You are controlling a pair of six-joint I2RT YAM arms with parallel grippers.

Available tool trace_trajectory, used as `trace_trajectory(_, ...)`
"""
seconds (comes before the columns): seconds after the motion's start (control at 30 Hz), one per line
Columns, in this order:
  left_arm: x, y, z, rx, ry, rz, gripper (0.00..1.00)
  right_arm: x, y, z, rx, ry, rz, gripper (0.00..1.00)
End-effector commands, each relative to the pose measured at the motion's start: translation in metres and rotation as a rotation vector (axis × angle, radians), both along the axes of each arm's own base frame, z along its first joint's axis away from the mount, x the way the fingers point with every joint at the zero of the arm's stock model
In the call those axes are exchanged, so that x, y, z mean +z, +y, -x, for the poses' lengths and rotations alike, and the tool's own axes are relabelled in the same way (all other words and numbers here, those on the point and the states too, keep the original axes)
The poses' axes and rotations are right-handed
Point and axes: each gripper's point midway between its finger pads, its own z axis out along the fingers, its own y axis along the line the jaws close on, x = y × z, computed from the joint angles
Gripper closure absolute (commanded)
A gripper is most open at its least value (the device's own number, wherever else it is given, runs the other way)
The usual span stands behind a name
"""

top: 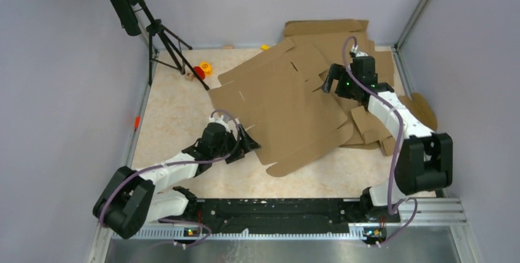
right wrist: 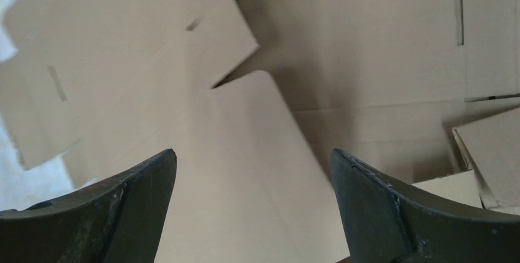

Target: Fold the paper box

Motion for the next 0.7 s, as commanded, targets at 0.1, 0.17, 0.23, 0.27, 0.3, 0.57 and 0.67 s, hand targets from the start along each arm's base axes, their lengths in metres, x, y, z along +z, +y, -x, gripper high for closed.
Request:
trace_trajectory(0.1, -0.002, -0.021, -0.024, 0.004, -0.028, 0.059, 0.05, -0.057, -0.009, -0.014, 0.067, 0.128, -0.021, 0.04)
trace_trajectory(0.17, -0.004, -0.022, -0.025, 0.003, -0.029, 0.06, 0.05, -0.065, 0.001, -0.01, 0.117, 0.148, -0.054, 0.05)
trace_trajectory(0.23, -0.005, -0.023, -0.026, 0.001, -0.027, 0.06, 0.06, -0.068, 0.009, -0.006, 0.156, 0.161, -0.089, 0.1)
trace_trajectory(0.27, -0.005, -0.023, -0.026, 0.0, -0.027, 0.057, 0.06, -0.068, 0.011, -0.004, 0.166, 0.163, -0.099, 0.14)
trace_trajectory(0.3, -0.005, -0.023, -0.027, 0.004, -0.027, 0.055, 0.06, -0.067, 0.012, -0.001, 0.172, 0.162, -0.106, 0.18)
trace_trajectory(0.57, -0.002, -0.022, -0.034, 0.003, -0.017, 0.077, 0.13, -0.056, 0.016, 0.024, 0.2, 0.168, 0.005, 0.61)
trace_trajectory(0.67, 0.001, -0.021, -0.036, 0.001, -0.024, 0.082, 0.21, -0.053, 0.029, 0.034, 0.237, 0.171, 0.035, 0.69)
